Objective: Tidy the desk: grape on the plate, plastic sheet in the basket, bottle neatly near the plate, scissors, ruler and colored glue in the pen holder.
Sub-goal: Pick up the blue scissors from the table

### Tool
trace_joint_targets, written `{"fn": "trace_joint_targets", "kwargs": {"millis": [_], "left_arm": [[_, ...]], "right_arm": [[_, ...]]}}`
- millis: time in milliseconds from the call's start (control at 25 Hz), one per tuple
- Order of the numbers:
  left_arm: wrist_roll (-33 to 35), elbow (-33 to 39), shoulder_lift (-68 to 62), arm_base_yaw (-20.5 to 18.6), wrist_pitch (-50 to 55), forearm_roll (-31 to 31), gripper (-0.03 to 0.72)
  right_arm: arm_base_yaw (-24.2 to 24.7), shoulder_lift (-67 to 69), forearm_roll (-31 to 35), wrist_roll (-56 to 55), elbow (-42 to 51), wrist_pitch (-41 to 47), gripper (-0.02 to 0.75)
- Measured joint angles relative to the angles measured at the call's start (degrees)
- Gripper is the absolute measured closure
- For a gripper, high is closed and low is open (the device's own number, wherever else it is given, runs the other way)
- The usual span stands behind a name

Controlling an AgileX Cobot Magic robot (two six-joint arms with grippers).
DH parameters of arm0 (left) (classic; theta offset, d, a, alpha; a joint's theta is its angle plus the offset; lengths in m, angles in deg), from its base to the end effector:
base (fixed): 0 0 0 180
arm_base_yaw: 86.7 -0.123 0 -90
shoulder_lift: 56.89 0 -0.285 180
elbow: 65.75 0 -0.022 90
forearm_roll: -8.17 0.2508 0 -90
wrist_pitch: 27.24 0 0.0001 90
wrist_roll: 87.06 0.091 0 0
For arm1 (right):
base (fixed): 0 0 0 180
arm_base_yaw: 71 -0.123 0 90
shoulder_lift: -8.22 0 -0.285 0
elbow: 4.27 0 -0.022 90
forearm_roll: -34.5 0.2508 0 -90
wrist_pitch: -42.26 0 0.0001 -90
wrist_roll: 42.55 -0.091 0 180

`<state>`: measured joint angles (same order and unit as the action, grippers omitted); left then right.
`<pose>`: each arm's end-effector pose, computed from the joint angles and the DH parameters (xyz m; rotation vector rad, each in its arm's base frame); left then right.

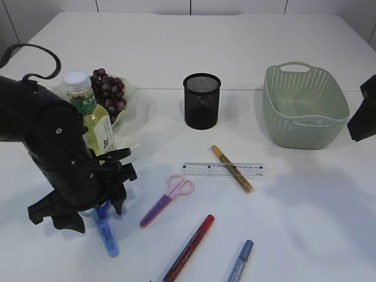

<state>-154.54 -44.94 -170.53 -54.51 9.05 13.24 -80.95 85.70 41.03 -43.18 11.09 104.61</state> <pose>0.2762 -0.1683 0.1345 -0.8103 2.8785 -0.1289 0.2229 0.0484 0.3286 -0.1789 2.7077 0.2073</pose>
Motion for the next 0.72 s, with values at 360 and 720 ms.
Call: {"fn": "trace_joint_targets", "kwargs": {"millis": [360, 720], "left_arm": [[7.21, 0.0, -0.47, -2.76, -2.16, -3.25, 0.201], [7.34, 0.0, -2.31, -2.76, -2.56, -3.6, 0.201]], "right_arm": [[0.0, 0.0, -0.03, 0.0, 0.0, -0.85, 0.248], [0.0, 0.0, -0.03, 0.13, 0.0, -1.33, 0.248]]}}
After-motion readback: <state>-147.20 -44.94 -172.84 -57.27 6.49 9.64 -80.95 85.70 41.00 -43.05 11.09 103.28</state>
